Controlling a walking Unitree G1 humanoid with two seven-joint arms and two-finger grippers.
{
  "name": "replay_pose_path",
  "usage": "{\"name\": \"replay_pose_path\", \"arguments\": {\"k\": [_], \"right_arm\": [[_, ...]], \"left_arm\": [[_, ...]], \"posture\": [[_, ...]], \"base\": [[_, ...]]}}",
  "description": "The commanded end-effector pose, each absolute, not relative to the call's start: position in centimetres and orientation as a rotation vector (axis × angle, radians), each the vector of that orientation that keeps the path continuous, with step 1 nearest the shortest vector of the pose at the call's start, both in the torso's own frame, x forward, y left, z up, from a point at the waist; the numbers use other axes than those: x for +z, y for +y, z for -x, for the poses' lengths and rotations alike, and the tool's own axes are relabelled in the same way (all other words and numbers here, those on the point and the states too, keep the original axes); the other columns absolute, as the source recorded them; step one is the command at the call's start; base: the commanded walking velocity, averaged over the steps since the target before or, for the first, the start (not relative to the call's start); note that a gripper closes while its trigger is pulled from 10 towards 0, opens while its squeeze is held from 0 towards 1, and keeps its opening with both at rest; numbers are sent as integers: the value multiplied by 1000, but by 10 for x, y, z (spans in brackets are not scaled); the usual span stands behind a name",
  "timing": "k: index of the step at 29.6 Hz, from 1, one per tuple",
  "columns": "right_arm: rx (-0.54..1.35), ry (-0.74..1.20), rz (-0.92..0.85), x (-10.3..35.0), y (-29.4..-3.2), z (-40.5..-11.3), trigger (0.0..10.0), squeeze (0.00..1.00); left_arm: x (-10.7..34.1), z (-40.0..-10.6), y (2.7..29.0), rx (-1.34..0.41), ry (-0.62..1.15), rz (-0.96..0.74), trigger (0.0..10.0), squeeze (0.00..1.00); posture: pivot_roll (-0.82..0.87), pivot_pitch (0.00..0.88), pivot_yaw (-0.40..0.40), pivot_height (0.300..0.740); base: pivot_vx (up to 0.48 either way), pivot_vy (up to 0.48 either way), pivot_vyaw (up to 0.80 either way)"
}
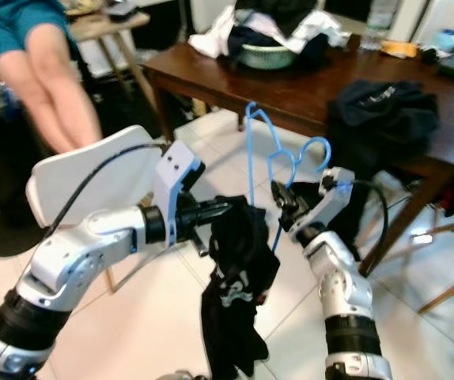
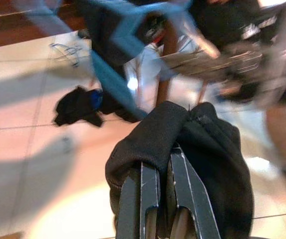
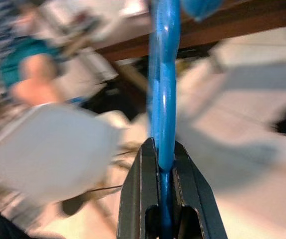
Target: Hang hanger
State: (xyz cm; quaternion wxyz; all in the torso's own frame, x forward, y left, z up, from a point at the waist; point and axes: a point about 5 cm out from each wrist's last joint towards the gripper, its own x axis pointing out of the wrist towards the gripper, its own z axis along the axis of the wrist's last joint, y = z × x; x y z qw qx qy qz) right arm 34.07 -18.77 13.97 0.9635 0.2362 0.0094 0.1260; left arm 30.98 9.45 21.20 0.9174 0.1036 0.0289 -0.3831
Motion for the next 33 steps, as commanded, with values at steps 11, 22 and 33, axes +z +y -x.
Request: {"name": "replay_pose_path", "arguments": {"k": [11, 22, 33], "right_arm": [[-78, 142, -303, 117, -241, -338, 10000, 0], [-8, 137, -164, 127, -246, -342, 10000, 0], [307, 27, -152, 154, -234, -338, 10000, 0]], "left_arm": [[178, -324, 135, -591, 115, -537, 10000, 0], [170, -329, 125, -534, 35, -619, 10000, 0], [182, -327, 120, -626, -44, -590, 10000, 0]], "posture": [[172, 162, -9, 740], [160, 162, -17, 740], [158, 135, -27, 740]], "base": [[0, 0, -795], [0, 0, -788], [0, 0, -786]]}}
